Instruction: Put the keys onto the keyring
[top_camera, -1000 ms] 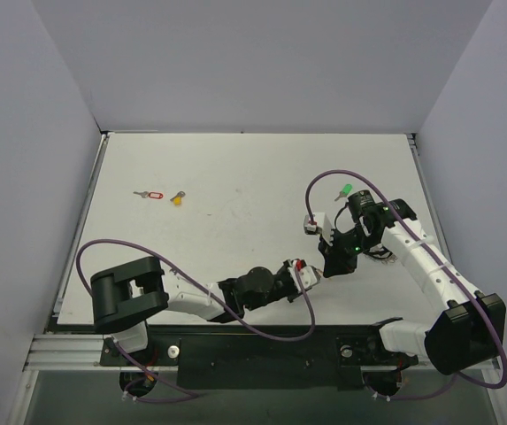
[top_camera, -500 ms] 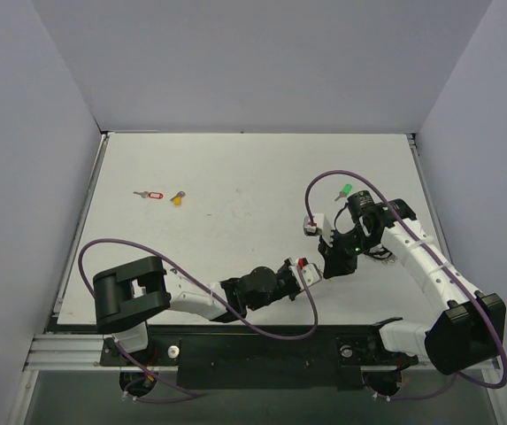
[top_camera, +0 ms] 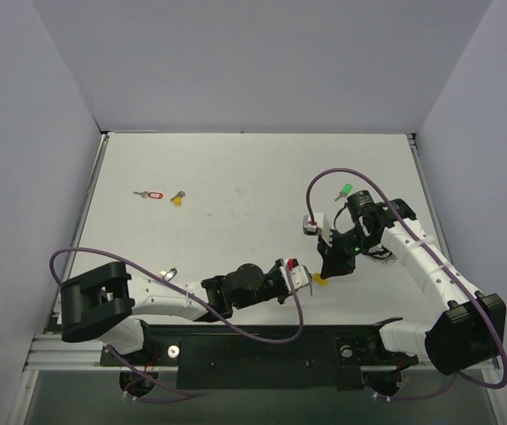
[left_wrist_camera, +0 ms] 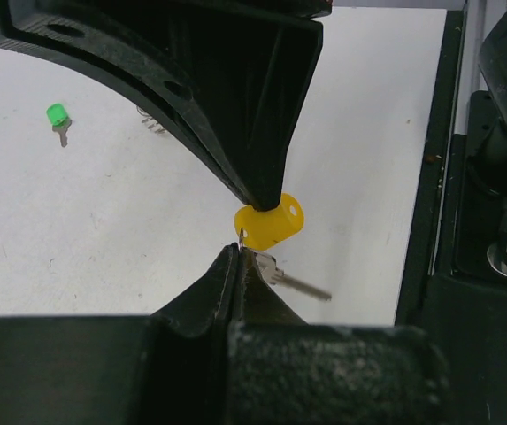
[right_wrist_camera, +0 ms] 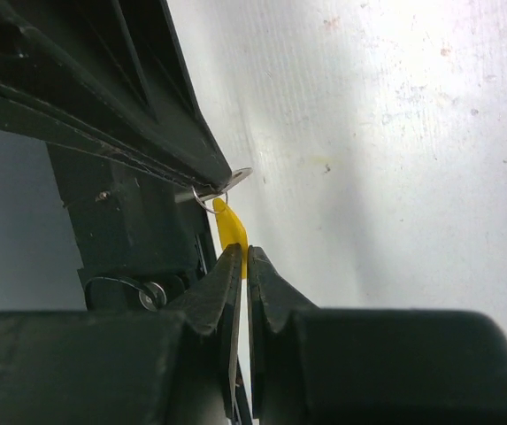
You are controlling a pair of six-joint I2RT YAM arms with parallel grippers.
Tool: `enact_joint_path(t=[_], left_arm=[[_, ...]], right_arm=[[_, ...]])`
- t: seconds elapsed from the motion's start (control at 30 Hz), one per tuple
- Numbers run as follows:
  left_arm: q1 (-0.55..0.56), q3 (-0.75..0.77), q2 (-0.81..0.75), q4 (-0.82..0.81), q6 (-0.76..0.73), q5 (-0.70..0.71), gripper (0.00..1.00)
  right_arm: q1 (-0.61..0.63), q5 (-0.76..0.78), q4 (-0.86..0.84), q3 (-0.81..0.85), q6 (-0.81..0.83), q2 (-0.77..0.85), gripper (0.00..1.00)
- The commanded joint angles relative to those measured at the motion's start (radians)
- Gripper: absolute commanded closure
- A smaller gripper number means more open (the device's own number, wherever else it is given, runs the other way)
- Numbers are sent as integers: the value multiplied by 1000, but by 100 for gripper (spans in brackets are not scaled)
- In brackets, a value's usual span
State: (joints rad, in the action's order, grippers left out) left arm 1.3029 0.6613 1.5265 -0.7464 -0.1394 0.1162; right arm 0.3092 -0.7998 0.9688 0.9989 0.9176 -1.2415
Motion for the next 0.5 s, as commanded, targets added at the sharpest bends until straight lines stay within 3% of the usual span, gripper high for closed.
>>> enact_joint_path(t=[0.0, 0.1, 0.17, 0.3, 0.37, 0.47], left_arm=[[-22, -11, -87, 82, 35, -102, 100], [-34, -17, -100, 79, 58, -116, 100], [-40, -23, -103, 70, 66, -147, 100], [-48, -40, -114, 56, 54, -184, 100], [-57, -52, -124, 48, 57, -213, 100], [-83, -61, -144, 38, 83, -294, 100]], right_arm=[[5, 7, 41, 21, 13, -4, 100], [27, -4, 45, 20, 12, -19, 100], [36, -18, 60, 24, 27, -27, 93], [27, -90, 106, 44, 58, -18, 59], [18, -131, 126, 53, 81, -1, 50], [19, -194, 166, 47, 186, 23, 45]])
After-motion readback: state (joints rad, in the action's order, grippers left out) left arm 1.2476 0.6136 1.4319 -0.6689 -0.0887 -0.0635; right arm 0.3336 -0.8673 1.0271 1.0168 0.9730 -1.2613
